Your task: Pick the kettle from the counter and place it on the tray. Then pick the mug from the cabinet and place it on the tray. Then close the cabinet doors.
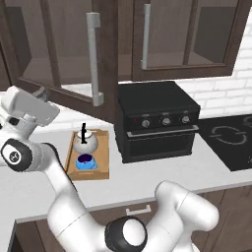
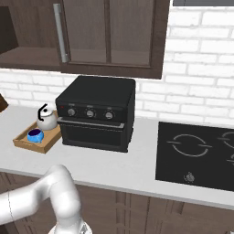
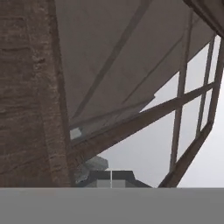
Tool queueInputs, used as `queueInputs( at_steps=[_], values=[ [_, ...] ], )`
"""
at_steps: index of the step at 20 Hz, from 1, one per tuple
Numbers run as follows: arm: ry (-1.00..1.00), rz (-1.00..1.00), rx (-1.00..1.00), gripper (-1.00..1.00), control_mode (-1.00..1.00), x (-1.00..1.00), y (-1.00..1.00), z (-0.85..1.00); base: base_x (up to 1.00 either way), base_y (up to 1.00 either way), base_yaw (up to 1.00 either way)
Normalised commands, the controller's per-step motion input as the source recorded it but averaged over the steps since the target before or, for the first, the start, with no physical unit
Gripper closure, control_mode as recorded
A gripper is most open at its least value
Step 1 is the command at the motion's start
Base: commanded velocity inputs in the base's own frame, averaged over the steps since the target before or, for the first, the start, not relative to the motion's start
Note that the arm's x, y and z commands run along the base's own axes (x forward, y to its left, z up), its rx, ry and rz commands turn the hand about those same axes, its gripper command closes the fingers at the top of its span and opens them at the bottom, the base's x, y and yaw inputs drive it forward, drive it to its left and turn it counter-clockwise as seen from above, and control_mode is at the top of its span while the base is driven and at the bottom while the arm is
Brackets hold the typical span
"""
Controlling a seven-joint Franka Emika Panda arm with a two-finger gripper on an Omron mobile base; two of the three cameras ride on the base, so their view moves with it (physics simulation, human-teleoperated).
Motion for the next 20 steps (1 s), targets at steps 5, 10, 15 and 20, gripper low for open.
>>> queueInputs(
  at_steps=[5,10,15,20],
  values=[
    [0.39,0.06,-0.09,1.0,-1.0,0.42,-0.74,0.48,0.0,0.0,0.0],
    [0.38,0.18,-0.06,1.0,-1.0,0.61,-0.69,0.3,0.0,0.0,0.0],
    [0.37,0.25,0.0,1.0,-1.0,0.88,-0.86,0.14,0.0,0.0,0.0],
    [0.33,0.28,0.0,1.0,-1.0,0.91,-0.93,0.04,0.0,0.0,0.0]
  ],
)
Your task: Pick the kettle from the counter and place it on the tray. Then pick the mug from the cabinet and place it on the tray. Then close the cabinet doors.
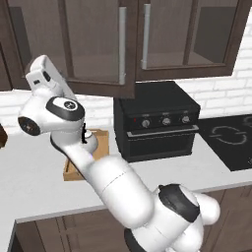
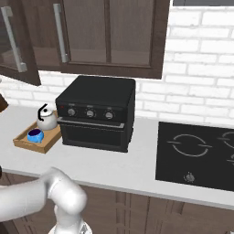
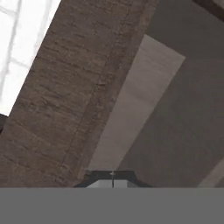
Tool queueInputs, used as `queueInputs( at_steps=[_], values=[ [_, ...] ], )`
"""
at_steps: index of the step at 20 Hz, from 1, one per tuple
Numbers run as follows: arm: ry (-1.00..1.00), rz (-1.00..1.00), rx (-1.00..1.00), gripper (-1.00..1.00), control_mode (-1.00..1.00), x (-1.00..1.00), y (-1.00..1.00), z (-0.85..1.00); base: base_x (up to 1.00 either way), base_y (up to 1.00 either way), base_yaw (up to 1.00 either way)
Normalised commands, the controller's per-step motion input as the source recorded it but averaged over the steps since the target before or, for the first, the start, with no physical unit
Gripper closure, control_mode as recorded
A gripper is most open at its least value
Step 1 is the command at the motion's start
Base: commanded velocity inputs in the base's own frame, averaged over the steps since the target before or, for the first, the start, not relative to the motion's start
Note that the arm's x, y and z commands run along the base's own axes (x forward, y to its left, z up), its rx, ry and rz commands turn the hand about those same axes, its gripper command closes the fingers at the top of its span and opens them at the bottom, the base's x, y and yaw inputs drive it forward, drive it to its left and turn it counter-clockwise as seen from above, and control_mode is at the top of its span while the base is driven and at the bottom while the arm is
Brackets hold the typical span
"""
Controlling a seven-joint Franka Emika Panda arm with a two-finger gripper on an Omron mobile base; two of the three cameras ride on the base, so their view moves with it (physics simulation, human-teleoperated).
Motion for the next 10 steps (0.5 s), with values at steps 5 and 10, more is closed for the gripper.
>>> queueInputs(
  at_steps=[5,10],
  values=[
    [0.22,0.32,0.0,1.0,-1.0,0.94,-0.93,0.0,0.0,0.0,0.0],
    [0.15,0.32,0.03,1.0,-1.0,0.94,-0.79,0.0,0.0,0.0,0.0]
  ],
)
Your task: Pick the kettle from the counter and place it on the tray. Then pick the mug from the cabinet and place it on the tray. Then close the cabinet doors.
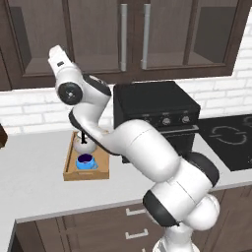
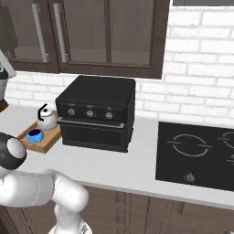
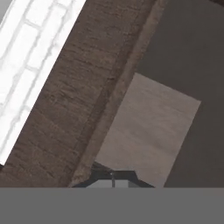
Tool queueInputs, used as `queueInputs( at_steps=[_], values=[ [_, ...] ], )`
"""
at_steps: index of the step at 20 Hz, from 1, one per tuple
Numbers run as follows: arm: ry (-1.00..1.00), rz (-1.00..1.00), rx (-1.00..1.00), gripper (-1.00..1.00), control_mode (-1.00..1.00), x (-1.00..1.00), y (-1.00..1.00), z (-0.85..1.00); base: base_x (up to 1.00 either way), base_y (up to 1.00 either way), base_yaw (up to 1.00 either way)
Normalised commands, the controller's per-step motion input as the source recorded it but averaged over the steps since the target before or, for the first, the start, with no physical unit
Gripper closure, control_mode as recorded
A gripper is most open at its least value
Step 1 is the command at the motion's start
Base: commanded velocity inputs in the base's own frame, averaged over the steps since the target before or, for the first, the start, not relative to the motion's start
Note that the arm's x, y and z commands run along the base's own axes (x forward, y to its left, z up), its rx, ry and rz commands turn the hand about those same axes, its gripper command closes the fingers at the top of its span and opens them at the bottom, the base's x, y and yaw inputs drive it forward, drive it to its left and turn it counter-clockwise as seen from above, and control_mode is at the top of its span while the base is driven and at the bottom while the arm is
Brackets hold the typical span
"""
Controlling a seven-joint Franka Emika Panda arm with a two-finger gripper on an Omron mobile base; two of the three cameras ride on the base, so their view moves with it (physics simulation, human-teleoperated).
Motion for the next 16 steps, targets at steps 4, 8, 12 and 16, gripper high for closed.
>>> queueInputs(
  at_steps=[4,8,12,16],
  values=[
    [0.13,0.3,0.07,1.0,-1.0,0.97,-0.76,0.0,0.0,0.0,0.0],
    [0.14,0.28,0.1,1.0,-1.0,0.87,-0.61,0.0,0.0,0.0,0.0],
    [0.16,0.12,0.07,1.0,-1.0,0.5,-0.42,0.0,0.0,0.0,0.0],
    [0.21,-0.08,0.0,1.0,-1.0,0.04,-0.25,0.01,0.0,0.0,0.0]
  ],
)
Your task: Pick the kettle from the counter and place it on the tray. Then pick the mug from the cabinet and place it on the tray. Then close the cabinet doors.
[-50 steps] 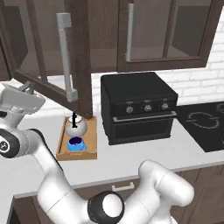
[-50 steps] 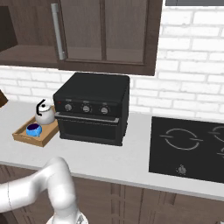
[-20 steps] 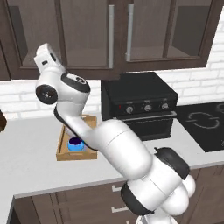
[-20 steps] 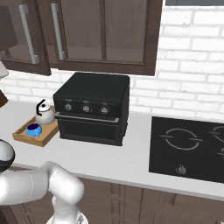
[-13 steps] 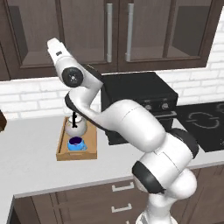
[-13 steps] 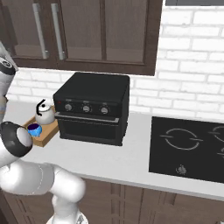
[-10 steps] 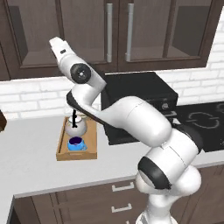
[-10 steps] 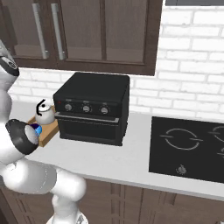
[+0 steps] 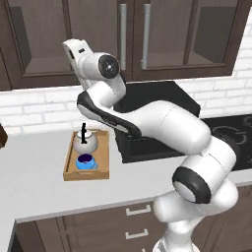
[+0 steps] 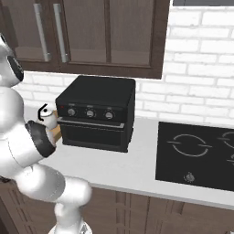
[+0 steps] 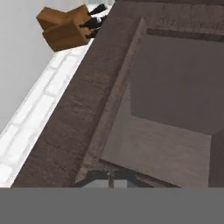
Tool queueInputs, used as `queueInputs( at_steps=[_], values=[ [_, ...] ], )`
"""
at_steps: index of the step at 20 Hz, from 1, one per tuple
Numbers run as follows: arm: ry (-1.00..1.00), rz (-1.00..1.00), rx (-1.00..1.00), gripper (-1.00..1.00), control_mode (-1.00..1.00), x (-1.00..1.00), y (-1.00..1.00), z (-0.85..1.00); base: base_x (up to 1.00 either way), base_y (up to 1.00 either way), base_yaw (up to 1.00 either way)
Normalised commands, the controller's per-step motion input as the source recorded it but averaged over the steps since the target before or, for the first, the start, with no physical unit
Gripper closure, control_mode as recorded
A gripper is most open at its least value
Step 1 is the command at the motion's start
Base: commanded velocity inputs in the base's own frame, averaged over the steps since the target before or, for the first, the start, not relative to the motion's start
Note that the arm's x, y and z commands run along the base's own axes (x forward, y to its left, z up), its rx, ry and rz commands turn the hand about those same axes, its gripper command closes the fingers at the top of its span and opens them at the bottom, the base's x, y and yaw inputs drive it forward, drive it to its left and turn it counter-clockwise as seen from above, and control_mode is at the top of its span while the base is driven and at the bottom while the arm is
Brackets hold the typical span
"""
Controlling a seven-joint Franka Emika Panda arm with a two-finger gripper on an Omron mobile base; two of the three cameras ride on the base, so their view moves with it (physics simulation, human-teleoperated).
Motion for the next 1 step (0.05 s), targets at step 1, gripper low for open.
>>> queueInputs(
  at_steps=[1],
  values=[
    [0.27,-0.15,0.0,1.0,-1.0,0.09,-0.29,0.0,0.0,0.0,0.0]
  ],
)
